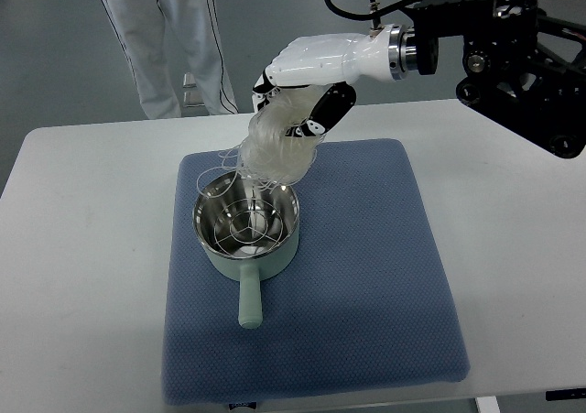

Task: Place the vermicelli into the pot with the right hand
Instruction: 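Lift the vermicelli with the right hand and carry it over the pot, then lower the vermicelli into the steel pot and open the right hand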

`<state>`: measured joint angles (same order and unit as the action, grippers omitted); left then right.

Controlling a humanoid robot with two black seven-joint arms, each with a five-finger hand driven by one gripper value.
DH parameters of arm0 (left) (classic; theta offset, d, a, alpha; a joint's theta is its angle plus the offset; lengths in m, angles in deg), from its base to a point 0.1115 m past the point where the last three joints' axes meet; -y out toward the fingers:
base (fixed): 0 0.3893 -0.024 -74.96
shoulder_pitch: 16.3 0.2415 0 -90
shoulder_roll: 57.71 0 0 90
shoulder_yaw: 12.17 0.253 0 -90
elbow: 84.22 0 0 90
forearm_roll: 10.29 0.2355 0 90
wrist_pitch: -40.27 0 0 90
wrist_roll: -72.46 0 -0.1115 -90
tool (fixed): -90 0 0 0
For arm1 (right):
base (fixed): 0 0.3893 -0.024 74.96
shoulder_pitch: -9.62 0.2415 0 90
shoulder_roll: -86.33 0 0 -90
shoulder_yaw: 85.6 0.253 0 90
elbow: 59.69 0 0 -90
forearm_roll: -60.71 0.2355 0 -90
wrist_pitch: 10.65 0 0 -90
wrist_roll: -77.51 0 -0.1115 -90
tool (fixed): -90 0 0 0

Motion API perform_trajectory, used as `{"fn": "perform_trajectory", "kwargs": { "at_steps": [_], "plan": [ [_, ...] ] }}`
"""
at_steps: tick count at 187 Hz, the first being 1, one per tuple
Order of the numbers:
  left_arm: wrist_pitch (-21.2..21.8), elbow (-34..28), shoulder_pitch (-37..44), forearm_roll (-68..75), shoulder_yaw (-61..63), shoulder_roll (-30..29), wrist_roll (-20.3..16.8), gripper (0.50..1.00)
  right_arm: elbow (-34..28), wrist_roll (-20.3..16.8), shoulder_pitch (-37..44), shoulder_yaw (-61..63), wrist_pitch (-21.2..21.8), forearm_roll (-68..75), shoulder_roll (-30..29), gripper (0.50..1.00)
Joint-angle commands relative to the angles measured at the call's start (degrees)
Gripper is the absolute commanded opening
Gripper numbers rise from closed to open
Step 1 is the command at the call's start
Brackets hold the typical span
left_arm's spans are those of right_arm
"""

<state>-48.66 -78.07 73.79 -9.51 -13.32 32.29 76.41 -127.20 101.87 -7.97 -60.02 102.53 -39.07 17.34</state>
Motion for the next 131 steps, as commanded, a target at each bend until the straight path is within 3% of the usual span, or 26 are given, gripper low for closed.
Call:
{"fn": "perform_trajectory", "kwargs": {
  "at_steps": [1, 61, 131],
  "plan": [
    [-0.01, 0.00, 0.00, 0.01, 0.00, 0.00, 0.00, 1.000, 1.94, -0.18, -0.26, -0.17, -0.06, -0.06, -3.79, 0.500],
    [-0.01, 0.00, 0.00, 0.01, 0.00, 0.00, 0.00, 1.000, 6.78, -0.45, -5.18, -0.97, -0.85, -1.12, -10.21, 0.500],
    [-0.01, 0.00, 0.00, 0.01, 0.00, 0.00, 0.00, 1.000, 9.59, -2.29, -8.78, -0.97, -2.52, -1.12, -12.84, 0.500]
  ]
}}
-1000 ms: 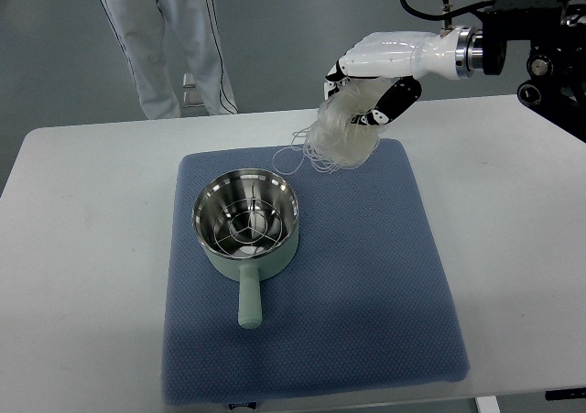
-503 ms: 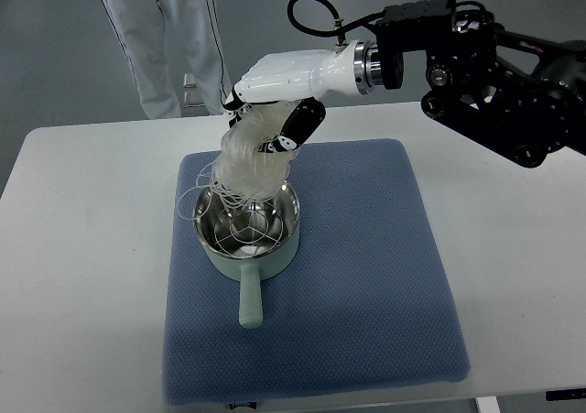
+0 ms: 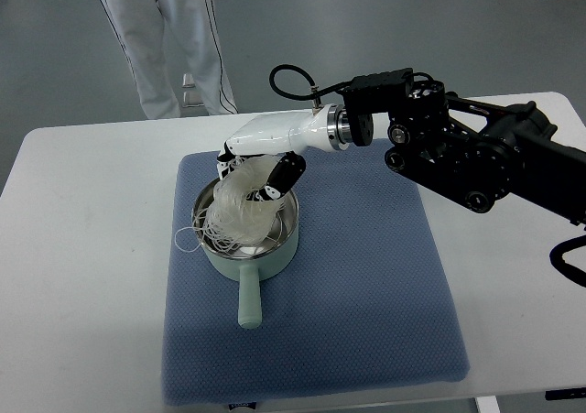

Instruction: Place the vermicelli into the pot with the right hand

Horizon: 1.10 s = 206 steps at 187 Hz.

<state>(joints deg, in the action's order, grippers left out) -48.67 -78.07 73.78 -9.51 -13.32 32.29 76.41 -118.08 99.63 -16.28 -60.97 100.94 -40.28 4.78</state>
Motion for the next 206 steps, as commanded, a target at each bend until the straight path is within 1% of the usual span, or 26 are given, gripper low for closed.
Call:
{"fn": "perform_trajectory", "kwargs": {
  "at_steps": [1, 23, 24, 27, 28, 32, 43, 44, 45, 46, 47, 48, 49, 50, 51, 52, 54, 58, 67, 76, 85, 122, 130, 137, 174, 206],
  "plan": [
    [-0.01, 0.00, 0.00, 0.01, 0.00, 0.00, 0.00, 1.000, 0.47, -0.06, -0.47, -0.02, -0.93, 0.09, -0.28, 0.500],
    [-0.01, 0.00, 0.00, 0.01, 0.00, 0.00, 0.00, 1.000, 0.55, -0.06, -1.52, -0.02, -2.16, 0.18, -0.37, 0.500],
    [-0.01, 0.00, 0.00, -0.08, 0.00, 0.00, 0.00, 1.000, 0.55, -0.06, -1.52, -0.02, -2.16, 0.18, -0.37, 0.517],
    [-0.01, 0.00, 0.00, -0.08, 0.00, 0.00, 0.00, 1.000, 0.55, -0.06, -1.61, -0.02, -2.16, 0.26, -0.37, 0.531],
    [-0.01, 0.00, 0.00, 0.01, 0.00, 0.00, 0.00, 1.000, 0.55, -0.06, -1.70, -0.02, -2.25, 0.26, -0.37, 0.545],
    [-0.01, 0.00, 0.00, 0.01, 0.00, 0.00, 0.00, 1.000, 0.55, -0.06, -1.70, -0.02, -2.25, 0.18, -0.37, 0.556],
    [-0.01, 0.00, 0.00, 0.01, 0.00, 0.00, 0.00, 1.000, 0.55, 0.03, -1.79, 0.07, -2.34, 0.35, -0.37, 0.625],
    [-0.01, 0.00, 0.00, 0.01, 0.00, 0.00, 0.00, 1.000, 0.55, 0.03, -1.88, 0.07, -2.34, 0.35, -0.37, 0.643],
    [-0.01, 0.00, 0.00, 0.01, 0.00, 0.00, 0.00, 1.000, 0.55, 0.03, -1.88, 0.07, -2.34, 0.35, -0.37, 0.643],
    [-0.01, 0.00, 0.00, 0.01, 0.00, 0.00, 0.00, 1.000, 0.55, 0.03, -1.88, 0.07, -2.34, 0.44, -0.37, 0.666],
    [-0.01, 0.00, 0.00, 0.01, 0.00, 0.00, 0.00, 1.000, 0.55, 0.03, -1.88, 0.07, -2.34, 0.44, -0.37, 0.666],
    [-0.01, 0.00, 0.00, 0.01, 0.00, 0.00, 0.00, 1.000, 0.55, 0.03, -1.96, 0.07, -2.34, 0.44, -0.37, 0.690],
    [-0.01, 0.00, 0.00, 0.01, 0.00, 0.00, 0.00, 1.000, 0.55, 0.03, -1.96, 0.07, -2.34, 0.44, -0.37, 0.690],
    [-0.01, 0.00, 0.00, 0.01, 0.00, 0.00, 0.00, 1.000, 0.55, 0.03, -1.96, 0.07, -2.34, 0.53, -0.45, 0.715],
    [-0.01, 0.00, 0.00, 0.01, 0.00, 0.00, 0.00, 1.000, 0.55, 0.03, -1.96, 0.07, -2.34, 0.53, -0.45, 0.715],
    [-0.01, 0.00, 0.00, 0.01, 0.00, 0.00, 0.00, 1.000, 0.55, 0.03, -2.05, 0.07, -2.34, 0.53, -0.45, 0.739],
    [-0.01, 0.00, 0.00, 0.01, 0.00, 0.00, 0.00, 1.000, 0.55, 0.03, -2.05, 0.07, -2.34, 0.53, -0.45, 0.740],
    [-0.01, 0.00, 0.00, 0.01, 0.00, 0.00, 0.00, 1.000, 0.55, 0.03, -2.23, 0.07, -2.34, 0.70, -0.37, 0.784],
    [-0.01, 0.00, 0.00, 0.01, 0.00, 0.00, 0.00, 1.000, 0.55, 0.03, -2.32, 0.07, -2.51, 0.79, -0.28, 0.797],
    [-0.01, 0.00, 0.00, 0.01, 0.00, 0.00, 0.00, 1.000, 0.55, 0.03, -2.32, 0.07, -2.60, 0.97, -0.28, 0.836],
    [-0.01, 0.00, 0.00, 0.01, 0.00, 0.00, 0.00, 1.000, 0.55, 0.03, -2.40, 0.07, -2.60, 1.06, -0.28, 0.856],
    [-0.01, 0.00, 0.00, 0.01, 0.00, 0.00, 0.00, 1.000, 0.55, 0.12, -2.40, 0.07, -2.43, 1.14, -0.10, 0.860],
    [-0.01, 0.00, 0.00, 0.01, 0.00, 0.00, 0.00, 1.000, 0.55, 0.21, -2.40, 0.25, -2.43, 1.23, 0.07, 0.872],
    [-0.01, 0.00, 0.00, 0.01, 0.00, 0.00, 0.00, 1.000, 0.47, 0.21, -2.32, 0.68, -2.43, 1.23, 0.16, 0.897],
    [-0.01, 0.00, 0.00, 0.01, 0.00, 0.00, 0.00, 1.000, 0.20, 0.65, -1.96, 2.53, -2.34, 1.76, 1.92, 0.905],
    [-0.01, 0.00, 0.00, 0.01, 0.00, 0.00, 0.00, 1.000, 0.20, 0.65, -2.23, 5.43, -2.51, 8.52, 4.73, 0.907]
  ]
}}
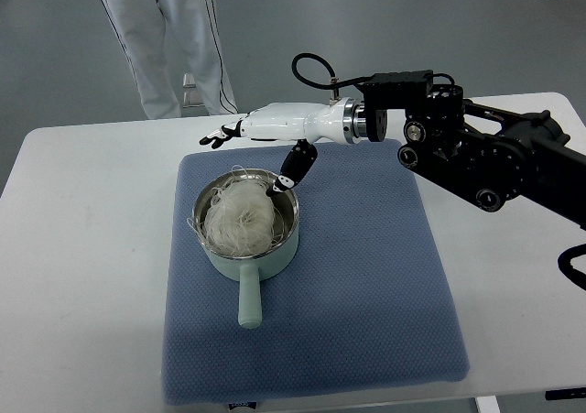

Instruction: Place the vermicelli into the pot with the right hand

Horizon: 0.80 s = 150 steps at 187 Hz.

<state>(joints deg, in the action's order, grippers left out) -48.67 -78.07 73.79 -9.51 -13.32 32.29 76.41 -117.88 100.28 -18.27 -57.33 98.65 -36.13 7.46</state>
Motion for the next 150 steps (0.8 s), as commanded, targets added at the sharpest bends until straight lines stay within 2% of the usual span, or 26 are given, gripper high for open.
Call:
{"fn": "perform_trajectory", "kwargs": {
  "at_steps": [1, 29, 55, 105, 150],
  "plan": [
    [0.00, 0.00, 0.00, 0.01, 0.00, 0.00, 0.00, 1.000, 0.01, 0.00, -0.24, 1.79, -0.23, 4.37, 2.05, 0.907],
    [0.00, 0.00, 0.00, 0.01, 0.00, 0.00, 0.00, 1.000, 0.80, 0.00, -1.73, 7.33, -0.49, 15.01, 3.28, 0.907],
    [0.00, 0.00, 0.00, 0.01, 0.00, 0.00, 0.00, 1.000, 4.23, -0.09, -4.99, 11.99, -2.07, 23.44, 3.98, 0.907],
    [0.00, -0.09, 0.00, 0.01, -0.09, 0.00, 0.00, 1.000, 13.72, 0.09, -9.64, 13.92, -7.96, 45.15, 3.89, 0.907],
    [0.00, 0.00, 0.00, -0.07, -0.09, 0.00, 0.00, 1.000, 16.36, 0.18, -14.21, 14.62, -11.56, 61.93, 3.98, 0.907]
  ]
}}
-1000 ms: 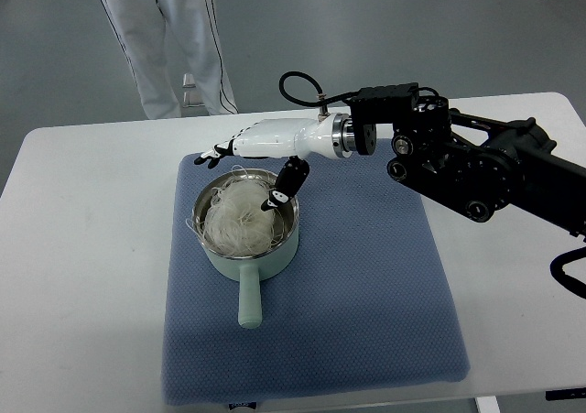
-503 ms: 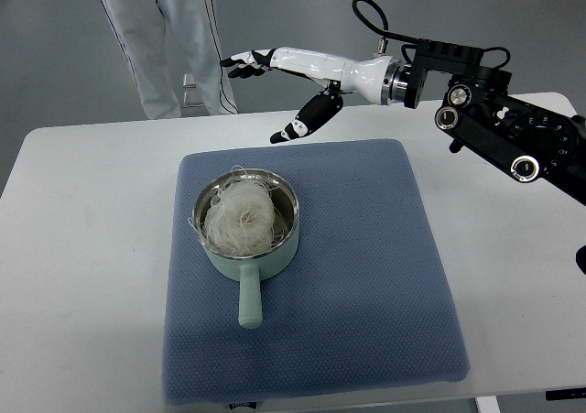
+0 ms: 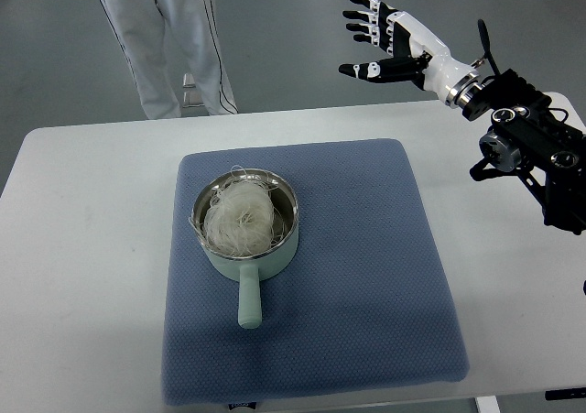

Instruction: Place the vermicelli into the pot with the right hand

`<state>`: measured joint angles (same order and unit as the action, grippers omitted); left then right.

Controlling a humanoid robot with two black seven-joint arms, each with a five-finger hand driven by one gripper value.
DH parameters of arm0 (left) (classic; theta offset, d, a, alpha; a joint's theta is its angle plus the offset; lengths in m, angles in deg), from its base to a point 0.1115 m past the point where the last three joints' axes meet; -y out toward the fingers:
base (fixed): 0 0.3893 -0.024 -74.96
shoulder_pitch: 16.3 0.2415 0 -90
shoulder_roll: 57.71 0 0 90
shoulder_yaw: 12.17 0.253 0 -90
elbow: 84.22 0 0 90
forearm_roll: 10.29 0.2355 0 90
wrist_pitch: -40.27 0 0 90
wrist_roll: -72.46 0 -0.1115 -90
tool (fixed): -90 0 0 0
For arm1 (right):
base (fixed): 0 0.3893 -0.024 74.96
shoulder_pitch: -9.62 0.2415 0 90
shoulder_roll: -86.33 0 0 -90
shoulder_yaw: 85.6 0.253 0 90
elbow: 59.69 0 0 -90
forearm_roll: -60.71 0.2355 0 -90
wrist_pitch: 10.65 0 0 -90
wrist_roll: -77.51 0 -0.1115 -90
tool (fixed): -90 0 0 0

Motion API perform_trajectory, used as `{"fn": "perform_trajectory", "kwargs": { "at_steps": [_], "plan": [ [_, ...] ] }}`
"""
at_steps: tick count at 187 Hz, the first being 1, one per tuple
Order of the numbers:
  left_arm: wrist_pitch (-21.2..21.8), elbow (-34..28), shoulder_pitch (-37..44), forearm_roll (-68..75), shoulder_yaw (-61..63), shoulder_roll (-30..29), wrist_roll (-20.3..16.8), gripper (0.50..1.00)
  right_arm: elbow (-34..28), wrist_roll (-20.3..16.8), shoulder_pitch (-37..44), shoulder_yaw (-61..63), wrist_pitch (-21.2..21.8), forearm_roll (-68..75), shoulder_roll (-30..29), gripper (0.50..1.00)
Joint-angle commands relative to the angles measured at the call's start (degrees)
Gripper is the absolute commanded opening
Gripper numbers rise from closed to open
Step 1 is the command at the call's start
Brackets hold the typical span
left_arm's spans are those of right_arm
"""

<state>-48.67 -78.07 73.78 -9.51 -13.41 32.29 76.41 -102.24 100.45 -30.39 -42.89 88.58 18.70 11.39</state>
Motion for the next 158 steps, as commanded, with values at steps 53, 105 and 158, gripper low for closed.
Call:
{"fn": "perform_trajectory", "kwargs": {
  "at_steps": [53, 105, 158],
  "plan": [
    [0.00, 0.00, 0.01, 0.01, 0.00, 0.00, 0.00, 1.000, 0.97, -0.09, -5.69, 0.36, -5.61, 19.07, -1.18, 0.909],
    [0.00, 0.00, 0.01, 0.01, 0.00, 0.00, 0.00, 1.000, 1.33, 0.00, -7.45, 0.45, -10.36, 19.77, -3.03, 0.913],
    [0.00, 0.00, 0.01, 0.01, 0.00, 0.00, 0.00, 1.000, 1.41, 1.41, -9.38, 0.45, -10.54, 19.77, -3.12, 0.913]
  ]
}}
